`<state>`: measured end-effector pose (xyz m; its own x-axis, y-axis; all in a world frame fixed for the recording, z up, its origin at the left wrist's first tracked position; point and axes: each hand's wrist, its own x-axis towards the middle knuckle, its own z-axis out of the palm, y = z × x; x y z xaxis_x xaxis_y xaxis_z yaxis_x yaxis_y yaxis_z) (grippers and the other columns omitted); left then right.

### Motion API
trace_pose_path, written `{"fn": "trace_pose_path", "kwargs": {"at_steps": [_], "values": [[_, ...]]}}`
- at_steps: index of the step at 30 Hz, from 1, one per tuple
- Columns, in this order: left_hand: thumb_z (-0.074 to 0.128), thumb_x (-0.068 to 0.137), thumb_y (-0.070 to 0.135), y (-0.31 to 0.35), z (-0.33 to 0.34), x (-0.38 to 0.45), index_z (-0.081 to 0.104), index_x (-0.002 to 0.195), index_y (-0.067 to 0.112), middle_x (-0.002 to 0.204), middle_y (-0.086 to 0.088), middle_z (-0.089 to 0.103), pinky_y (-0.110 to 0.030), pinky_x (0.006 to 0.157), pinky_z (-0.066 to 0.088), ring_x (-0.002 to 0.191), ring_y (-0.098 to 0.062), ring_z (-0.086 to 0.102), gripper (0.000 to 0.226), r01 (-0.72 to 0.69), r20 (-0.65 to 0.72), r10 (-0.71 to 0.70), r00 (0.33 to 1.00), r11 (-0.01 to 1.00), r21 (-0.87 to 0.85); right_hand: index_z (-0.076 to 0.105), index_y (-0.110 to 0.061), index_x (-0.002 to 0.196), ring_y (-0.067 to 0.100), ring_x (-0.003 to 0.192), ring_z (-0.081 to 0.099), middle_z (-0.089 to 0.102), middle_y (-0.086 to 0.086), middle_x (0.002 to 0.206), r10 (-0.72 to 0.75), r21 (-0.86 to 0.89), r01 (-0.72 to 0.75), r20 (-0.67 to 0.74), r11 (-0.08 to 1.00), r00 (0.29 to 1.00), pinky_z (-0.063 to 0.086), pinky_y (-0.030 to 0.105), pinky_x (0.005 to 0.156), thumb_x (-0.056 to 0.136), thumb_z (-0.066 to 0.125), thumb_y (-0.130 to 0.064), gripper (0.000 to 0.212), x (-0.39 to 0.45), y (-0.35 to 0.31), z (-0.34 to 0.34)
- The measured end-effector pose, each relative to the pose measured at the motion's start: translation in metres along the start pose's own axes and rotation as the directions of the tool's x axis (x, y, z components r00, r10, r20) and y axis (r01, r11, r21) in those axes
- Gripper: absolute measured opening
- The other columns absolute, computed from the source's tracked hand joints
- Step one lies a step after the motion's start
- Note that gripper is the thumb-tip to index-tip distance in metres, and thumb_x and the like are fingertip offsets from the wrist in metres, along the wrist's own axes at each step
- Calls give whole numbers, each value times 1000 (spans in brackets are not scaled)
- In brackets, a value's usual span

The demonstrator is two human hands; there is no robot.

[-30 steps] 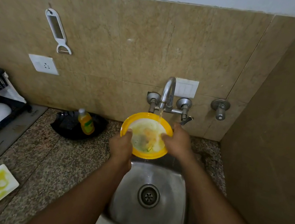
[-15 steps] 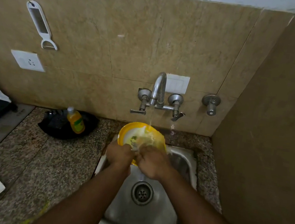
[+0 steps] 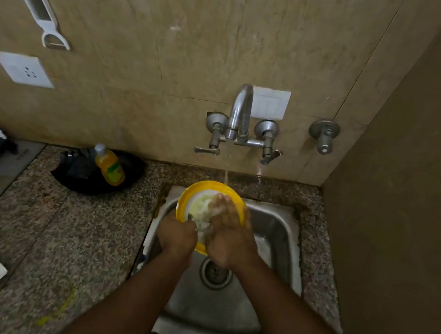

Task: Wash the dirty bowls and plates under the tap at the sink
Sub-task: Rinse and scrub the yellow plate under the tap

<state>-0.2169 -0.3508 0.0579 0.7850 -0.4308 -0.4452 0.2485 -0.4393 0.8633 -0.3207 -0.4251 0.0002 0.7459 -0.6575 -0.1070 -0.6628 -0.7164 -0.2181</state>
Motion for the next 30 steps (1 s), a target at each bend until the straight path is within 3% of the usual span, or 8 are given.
{"fn": "trace_pose_path", "kwargs": {"at_steps": [5, 7, 10, 12, 15, 22, 25, 30], "values": [[55, 64, 19, -12, 3, 7, 71, 93, 6, 96, -25, 73, -58, 84, 60, 93, -47, 70, 36, -79, 12, 78, 997, 996, 47, -15, -12, 162, 30, 155, -22, -33, 7, 165, 242, 174, -230, -47, 957, 969, 14, 52, 125, 97, 45, -18, 88, 5, 6, 6], [55, 58, 24, -39, 7, 23, 63, 67, 11, 79, -22, 72, -59, 71, 60, 80, -47, 70, 18, -67, 16, 66, 998, 994, 84, -11, -11, 162, 38, 156, 16, -24, 11, 168, 266, 232, -250, -38, 940, 963, 47, 43, 101, 94, 49, -4, 91, 18, 22, -9], [55, 55, 33, -50, 7, 27, 61, 62, 18, 69, -15, 70, -57, 70, 60, 74, -42, 70, 18, -109, 57, 105, 993, 990, 91, 18, -10, 160, 36, 111, 66, 30, 19, 163, 279, 61, -283, 63, 957, 958, 51, 39, 73, 98, 48, -10, 69, 30, 28, -29], [55, 56, 30, -38, 7, 27, 58, 56, 19, 60, -9, 63, -53, 70, 59, 69, -36, 66, 11, -150, 85, 139, 987, 980, 128, 46, -12, 140, 32, 105, 70, 63, 16, 132, 342, -13, -344, -55, 939, 938, 53, 39, 79, 105, 48, -37, 43, 39, 23, -42], [54, 59, 21, -21, 9, 28, 52, 49, 17, 55, -17, 56, -56, 61, 54, 62, -42, 64, 11, -177, 68, 170, 983, 978, 114, 62, -14, 118, 32, 104, 71, 73, 13, 112, 464, -21, -466, -60, 885, 884, 53, 36, 84, 95, 48, -68, 60, 54, 17, -45], [56, 57, 14, -15, -6, 33, 67, 63, 12, 72, -26, 71, -60, 61, 58, 69, -45, 69, 13, -221, 171, 191, 967, 959, 178, 48, -13, 134, 37, 96, 69, 65, 16, 117, 106, -99, -122, -150, 988, 983, 51, 40, 72, 103, 42, -55, 53, 57, 21, -24], [62, 63, 7, -15, -8, 27, 65, 59, 17, 64, -20, 68, -55, 59, 57, 65, -41, 67, 11, -152, 159, 128, 979, 977, 146, 64, -15, 117, 36, 98, 70, 72, 14, 107, 179, -35, -180, -39, 983, 983, 51, 39, 77, 96, 37, -74, 68, 63, 33, -40], [61, 58, 17, -35, -1, 44, 65, 54, 11, 66, -18, 71, -59, 62, 58, 69, -41, 70, 9, -169, 187, 138, 973, 972, 161, 71, -15, 98, 33, 93, 71, 74, 13, 100, 357, -30, -366, -159, 930, 920, 50, 35, 75, 100, 23, -73, 75, 58, 19, -38]]}}
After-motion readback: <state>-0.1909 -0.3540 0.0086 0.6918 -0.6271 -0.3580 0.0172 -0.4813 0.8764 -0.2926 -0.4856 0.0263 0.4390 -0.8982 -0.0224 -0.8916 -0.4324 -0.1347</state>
